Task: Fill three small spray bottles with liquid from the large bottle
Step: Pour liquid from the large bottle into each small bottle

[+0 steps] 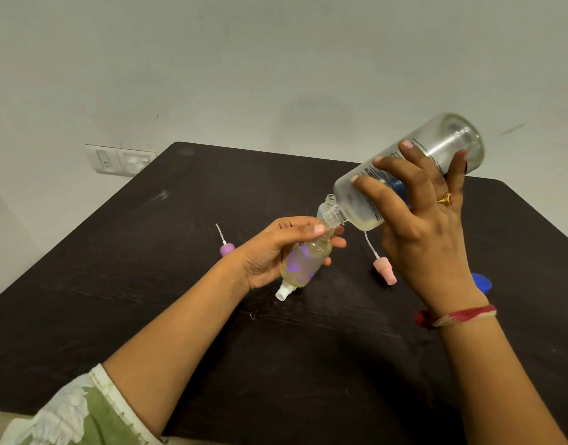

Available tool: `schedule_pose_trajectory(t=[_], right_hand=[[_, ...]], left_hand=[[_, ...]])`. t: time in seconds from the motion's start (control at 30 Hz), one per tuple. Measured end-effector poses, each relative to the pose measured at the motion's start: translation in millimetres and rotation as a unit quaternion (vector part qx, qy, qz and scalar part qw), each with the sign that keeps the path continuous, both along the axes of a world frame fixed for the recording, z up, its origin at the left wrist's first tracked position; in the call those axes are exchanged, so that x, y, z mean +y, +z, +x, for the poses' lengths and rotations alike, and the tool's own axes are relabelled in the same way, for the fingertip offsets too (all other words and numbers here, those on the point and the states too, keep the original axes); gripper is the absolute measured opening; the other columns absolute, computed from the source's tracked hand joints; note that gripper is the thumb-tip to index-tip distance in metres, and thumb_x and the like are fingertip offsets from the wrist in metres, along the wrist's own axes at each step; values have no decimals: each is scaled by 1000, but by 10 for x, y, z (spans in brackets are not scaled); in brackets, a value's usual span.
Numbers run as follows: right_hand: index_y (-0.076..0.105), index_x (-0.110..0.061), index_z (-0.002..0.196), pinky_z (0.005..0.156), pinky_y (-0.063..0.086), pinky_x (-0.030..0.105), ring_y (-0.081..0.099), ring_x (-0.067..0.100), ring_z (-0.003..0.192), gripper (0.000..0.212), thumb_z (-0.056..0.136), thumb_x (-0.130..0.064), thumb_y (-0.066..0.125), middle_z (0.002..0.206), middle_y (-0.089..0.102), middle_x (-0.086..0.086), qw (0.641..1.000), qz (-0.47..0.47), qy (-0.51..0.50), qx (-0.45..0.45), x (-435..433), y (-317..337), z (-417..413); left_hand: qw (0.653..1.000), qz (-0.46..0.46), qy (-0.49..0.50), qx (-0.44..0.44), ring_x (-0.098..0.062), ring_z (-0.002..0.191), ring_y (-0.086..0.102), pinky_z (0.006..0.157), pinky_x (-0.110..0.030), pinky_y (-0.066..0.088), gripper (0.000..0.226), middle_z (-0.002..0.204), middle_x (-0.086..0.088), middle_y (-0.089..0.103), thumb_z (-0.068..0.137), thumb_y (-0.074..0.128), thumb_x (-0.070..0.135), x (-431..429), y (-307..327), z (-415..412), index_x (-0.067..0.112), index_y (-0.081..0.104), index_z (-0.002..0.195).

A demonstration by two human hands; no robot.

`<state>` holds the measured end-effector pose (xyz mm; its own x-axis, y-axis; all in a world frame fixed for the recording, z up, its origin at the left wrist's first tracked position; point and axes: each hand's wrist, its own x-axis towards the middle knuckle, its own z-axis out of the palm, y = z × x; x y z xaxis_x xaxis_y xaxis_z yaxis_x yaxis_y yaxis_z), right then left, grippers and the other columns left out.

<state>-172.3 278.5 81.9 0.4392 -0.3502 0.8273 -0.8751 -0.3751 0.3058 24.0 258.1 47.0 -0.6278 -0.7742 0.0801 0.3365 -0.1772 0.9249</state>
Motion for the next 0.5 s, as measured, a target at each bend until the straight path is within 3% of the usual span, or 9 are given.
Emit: schedule_pose_trajectory(t=[0.2,0.37,0.5], right_hand=[[44,-22,127,117,-7,45,29,29,134,55,82,3,65,130,36,6,1000,-15,-2,7,14,1,9],[47,-21,125,117,-5,45,34,29,132,45,88,2,59,129,39,6,999,-41,0,18,22,21,19],[49,-21,124,117,-4,45,35,29,131,49,85,4,63,129,40,6,998,-55,1,32,4,3,10]], left_hand=[[1000,6,15,-10,-12,74,70,65,-23,55,13,92,-5,74,83,64,15,2,6,-3,16,77,80],[1000,-6,12,-20,-12,72,69,65,-23,54,17,91,-4,74,68,65,28,14,22,-3,18,77,76],[1000,-8,11,-15,-12,76,70,66,-23,55,10,92,-4,74,71,72,21,-12,-18,-5,17,77,79]])
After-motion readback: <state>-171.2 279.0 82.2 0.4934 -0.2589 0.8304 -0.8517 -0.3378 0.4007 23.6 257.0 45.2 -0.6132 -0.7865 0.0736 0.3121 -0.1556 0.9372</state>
